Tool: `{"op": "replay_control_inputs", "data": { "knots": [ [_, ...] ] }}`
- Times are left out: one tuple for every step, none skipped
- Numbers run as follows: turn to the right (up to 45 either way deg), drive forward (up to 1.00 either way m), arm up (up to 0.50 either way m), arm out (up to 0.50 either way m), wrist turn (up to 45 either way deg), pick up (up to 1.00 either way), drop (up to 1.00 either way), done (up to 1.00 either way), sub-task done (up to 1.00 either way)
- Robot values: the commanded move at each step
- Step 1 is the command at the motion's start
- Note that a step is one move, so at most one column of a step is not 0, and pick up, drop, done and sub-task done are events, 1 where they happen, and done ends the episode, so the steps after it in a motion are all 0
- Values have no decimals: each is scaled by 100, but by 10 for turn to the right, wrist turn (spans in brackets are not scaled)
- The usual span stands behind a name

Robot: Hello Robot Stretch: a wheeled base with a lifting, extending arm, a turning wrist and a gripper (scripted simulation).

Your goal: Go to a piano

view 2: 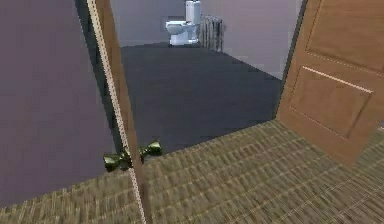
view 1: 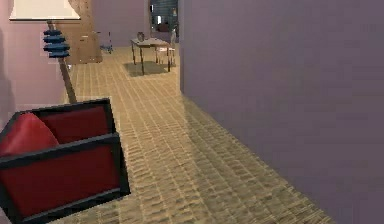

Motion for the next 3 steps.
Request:
{"op": "replay_control_inputs", "data": {
  "knots": [
    [0,100,0,0,0,0,0,0,0],
    [90,0,0,0,0,0,0,0,0],
    [0,25,0,0,0,0,0,0,0]
  ]
}}
